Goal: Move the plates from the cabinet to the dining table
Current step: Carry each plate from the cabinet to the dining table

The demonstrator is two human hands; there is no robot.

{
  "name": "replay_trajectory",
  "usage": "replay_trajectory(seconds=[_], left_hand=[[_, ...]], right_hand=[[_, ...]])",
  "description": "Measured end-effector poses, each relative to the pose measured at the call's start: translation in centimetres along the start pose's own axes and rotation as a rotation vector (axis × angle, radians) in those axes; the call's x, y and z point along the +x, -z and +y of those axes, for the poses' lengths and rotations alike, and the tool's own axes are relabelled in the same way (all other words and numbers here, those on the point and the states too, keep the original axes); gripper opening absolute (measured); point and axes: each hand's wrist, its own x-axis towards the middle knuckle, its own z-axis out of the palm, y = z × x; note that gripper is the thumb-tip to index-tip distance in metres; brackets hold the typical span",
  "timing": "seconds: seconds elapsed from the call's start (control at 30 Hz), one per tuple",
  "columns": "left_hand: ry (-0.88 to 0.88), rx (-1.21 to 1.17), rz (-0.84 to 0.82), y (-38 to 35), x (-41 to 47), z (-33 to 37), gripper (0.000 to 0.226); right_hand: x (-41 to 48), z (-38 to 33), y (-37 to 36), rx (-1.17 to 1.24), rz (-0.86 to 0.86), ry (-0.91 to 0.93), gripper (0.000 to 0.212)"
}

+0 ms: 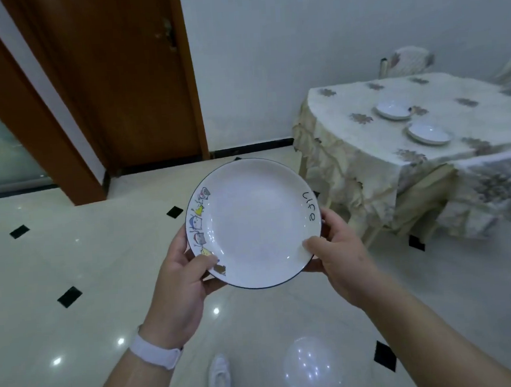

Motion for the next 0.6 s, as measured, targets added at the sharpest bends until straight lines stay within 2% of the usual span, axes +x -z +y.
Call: replay_trajectory(seconds=[0.17, 0.43, 0.6], left_hand=[[0.038, -0.024, -0.092, 2.6, 7.8, 1.6, 0.061], [0.080, -0.023, -0.157, 8.9, 18.4, 5.6, 0.064], [0.124, 0.006, -0.216, 9.9, 22.6, 6.1, 0.064]], right_hand=[[5.6, -0.5, -3.6, -0.001, 0.107, -0.009, 0.055], [13.5, -2.2, -11.7, -0.040, 0.184, -0.005, 0.053], [16.5, -2.4, -13.5, -0.041, 0.241, -0.029, 0.053]])
